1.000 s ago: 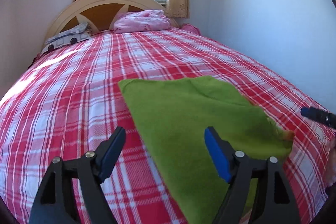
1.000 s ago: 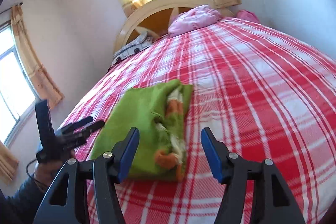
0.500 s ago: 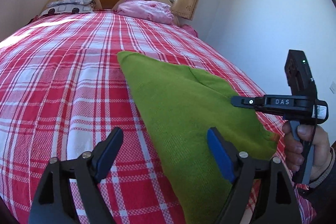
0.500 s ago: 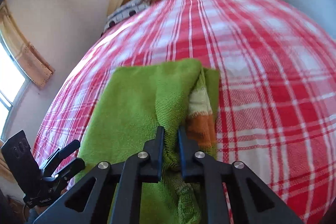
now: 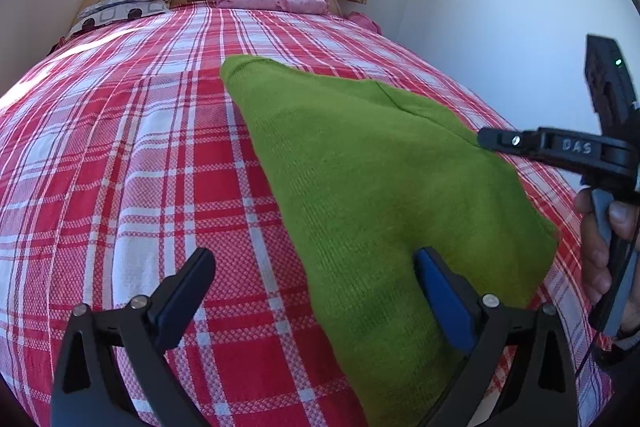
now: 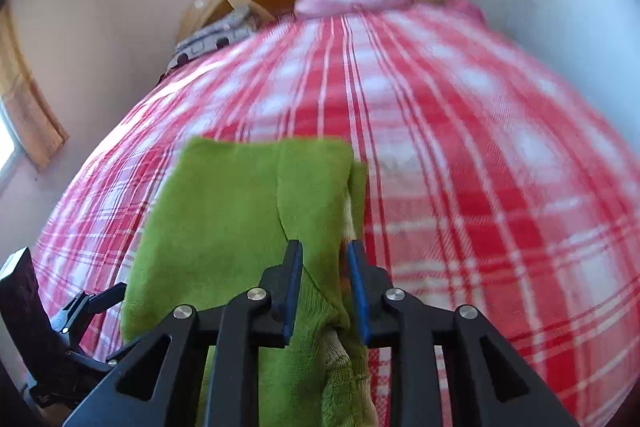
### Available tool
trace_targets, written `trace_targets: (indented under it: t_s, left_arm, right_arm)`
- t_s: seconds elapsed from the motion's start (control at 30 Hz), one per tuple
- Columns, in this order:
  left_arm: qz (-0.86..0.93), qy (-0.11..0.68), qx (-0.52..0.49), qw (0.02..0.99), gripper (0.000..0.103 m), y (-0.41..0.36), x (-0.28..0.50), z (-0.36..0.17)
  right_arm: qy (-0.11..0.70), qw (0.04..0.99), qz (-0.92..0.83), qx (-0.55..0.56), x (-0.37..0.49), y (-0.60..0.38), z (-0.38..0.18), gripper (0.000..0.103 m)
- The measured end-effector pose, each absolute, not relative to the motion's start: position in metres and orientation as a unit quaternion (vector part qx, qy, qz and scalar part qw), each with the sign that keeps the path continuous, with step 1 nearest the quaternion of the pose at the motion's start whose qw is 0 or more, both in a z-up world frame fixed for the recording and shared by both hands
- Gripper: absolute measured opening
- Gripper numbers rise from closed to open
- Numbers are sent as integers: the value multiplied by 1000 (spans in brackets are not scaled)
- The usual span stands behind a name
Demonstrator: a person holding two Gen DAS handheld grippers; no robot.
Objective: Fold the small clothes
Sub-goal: 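Close the right gripper on the folded green sweater bundle, then lift the bundle end with the right gripper and fold it over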
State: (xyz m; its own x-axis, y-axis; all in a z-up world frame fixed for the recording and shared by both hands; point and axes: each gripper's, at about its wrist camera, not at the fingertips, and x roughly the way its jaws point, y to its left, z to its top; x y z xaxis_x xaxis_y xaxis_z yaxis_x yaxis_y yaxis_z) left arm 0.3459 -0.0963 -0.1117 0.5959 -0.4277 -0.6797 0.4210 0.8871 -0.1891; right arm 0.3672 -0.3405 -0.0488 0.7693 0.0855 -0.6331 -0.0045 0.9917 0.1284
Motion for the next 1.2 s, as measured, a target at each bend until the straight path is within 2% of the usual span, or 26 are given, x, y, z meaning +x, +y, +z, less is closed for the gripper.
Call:
trace_targets:
  t_s: [0.13,0.3,0.47,0.5,0.63,0.73,0.8,1.0,1.2]
  left_arm:
    - [-238,386,2,891,103,-101,346,-114]
    - [-238,388,-2,890,103,-100,347,-115]
    - [-243,395,-5,886,103,-101,350,-117]
    - [-246,397,-5,884,103,-101,350,-118]
    - [-249,402,-2,881,103,-105,352,-119]
    - [-245,401,-2,883,103,-104,351,-119]
    - [-243,401,-4,883,103,-103,351,-119]
    - [-251,403,3,880,103,-110,351,-119]
    - [-254,411,3,876,103,-112,353,-121]
  right_arm:
    - [359,922,142,38,390,-297,-41,25]
    - [459,880,122,-22,442,-270,-94,25]
    - [438,891,102,65,448,-326,-110,20]
    - [435,891,108,71,447,-329,-111,14]
    - [428,895,113,56,443,-325,-110,14]
    - [413,901,120,54,426,-321,-97,19]
    - [403,904,129,60,412,-325,-94,29]
    - [387,907,138,97,406,-349,-111,28]
    - [377,907,136,127,394,-360,-102,29]
